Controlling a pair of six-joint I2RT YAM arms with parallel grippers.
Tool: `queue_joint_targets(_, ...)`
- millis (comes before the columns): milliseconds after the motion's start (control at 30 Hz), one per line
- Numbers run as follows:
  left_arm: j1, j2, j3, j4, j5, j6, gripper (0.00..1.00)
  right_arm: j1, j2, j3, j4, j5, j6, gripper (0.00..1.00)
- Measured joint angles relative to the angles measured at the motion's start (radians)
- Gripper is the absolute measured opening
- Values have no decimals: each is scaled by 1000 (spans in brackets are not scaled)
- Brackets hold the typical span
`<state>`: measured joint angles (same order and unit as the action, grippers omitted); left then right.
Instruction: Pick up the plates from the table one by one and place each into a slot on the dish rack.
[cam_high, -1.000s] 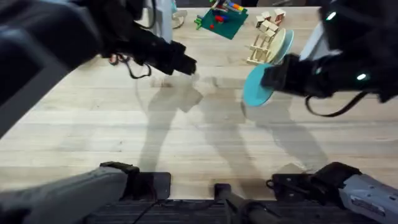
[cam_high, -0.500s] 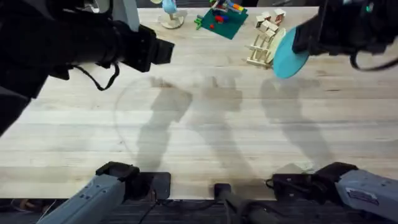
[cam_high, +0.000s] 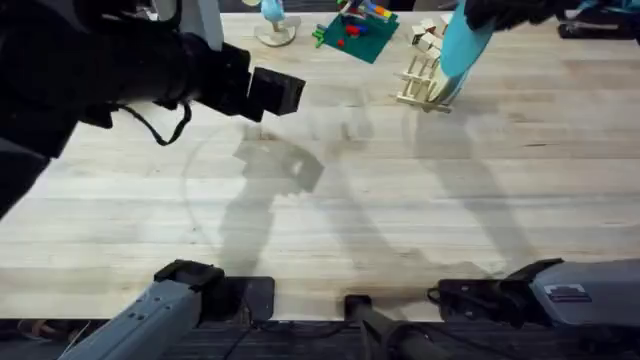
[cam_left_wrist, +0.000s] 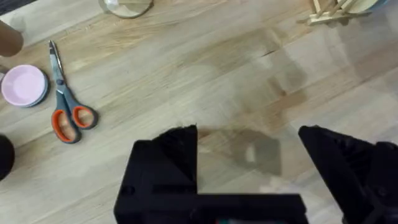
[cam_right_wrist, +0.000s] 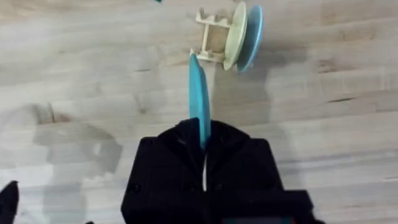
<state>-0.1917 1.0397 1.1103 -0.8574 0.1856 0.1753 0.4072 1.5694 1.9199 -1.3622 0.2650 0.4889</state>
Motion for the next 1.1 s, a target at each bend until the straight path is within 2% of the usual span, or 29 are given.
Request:
queue_joint_targets(167,0,0,0,0,0,0,994,0,68,104,-28,26,0,33)
queue_joint_targets(333,0,0,0,0,0,0,994,-7,109,147,-30,44,0,33)
queue_joint_targets(833,0,0,0,0,0,0,993,-98,146,159,-38,56,17,32)
queue_joint_targets(1100,0,0,0,0,0,0,994,-108,146,159,-46,57,27,32)
